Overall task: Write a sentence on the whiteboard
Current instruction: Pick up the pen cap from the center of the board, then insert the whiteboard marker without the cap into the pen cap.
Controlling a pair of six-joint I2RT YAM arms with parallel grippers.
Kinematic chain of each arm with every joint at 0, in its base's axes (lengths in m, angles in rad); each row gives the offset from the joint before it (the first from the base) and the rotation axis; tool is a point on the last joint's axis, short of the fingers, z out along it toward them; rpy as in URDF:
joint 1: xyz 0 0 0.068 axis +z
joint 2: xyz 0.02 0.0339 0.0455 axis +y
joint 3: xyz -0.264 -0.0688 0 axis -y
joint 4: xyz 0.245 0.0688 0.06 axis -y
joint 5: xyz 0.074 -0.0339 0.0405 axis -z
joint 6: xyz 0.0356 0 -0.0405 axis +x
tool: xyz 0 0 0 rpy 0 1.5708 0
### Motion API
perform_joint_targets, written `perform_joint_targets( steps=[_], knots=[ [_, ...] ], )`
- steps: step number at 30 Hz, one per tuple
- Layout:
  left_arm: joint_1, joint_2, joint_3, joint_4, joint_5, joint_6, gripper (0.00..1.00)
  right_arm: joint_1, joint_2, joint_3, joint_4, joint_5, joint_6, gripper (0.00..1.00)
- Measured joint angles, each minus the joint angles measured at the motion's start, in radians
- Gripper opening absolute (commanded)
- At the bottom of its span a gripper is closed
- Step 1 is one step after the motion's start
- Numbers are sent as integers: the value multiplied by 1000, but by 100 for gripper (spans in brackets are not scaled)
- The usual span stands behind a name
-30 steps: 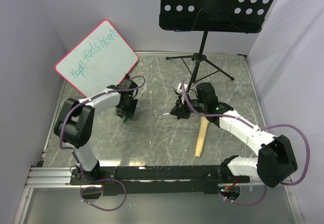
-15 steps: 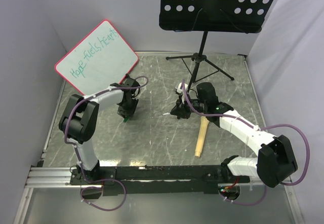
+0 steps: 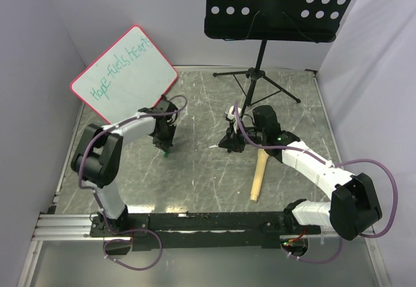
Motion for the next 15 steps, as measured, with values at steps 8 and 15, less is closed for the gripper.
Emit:
perform_joint_targets(
  steps=[8, 15],
  knots=[
    [76, -406, -332, 475, 312, -446, 1, 25, -13, 1, -15, -38, -18, 0],
    [71, -660, -772, 1080, 261, -1151, 1, 93, -50, 50, 0, 35, 0, 0]
  ],
)
